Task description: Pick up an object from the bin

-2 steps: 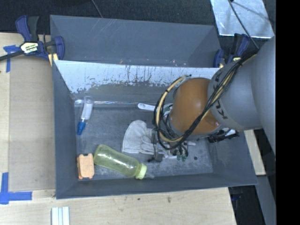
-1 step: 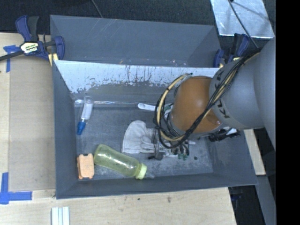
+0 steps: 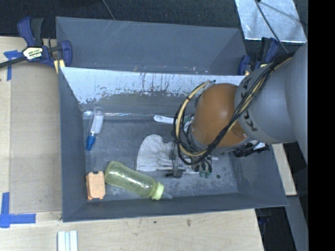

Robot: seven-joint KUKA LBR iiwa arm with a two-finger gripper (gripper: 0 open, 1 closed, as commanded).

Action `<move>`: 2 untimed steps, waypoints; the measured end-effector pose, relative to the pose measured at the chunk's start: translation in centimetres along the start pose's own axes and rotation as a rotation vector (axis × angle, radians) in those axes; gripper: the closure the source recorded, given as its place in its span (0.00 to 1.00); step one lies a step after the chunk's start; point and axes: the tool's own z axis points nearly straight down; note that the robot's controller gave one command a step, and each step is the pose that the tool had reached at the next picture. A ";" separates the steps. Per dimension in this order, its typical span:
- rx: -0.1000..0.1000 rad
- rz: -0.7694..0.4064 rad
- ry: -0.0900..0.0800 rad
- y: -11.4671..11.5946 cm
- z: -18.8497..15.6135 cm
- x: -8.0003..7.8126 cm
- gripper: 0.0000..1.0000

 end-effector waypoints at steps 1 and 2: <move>0.001 0.000 0.004 0.0 -0.6 0.1 1.00; 0.001 0.000 0.008 0.0 -1.6 0.1 1.00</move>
Offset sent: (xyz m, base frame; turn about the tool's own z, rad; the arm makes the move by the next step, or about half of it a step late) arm 0.0002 0.0000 0.0380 0.0000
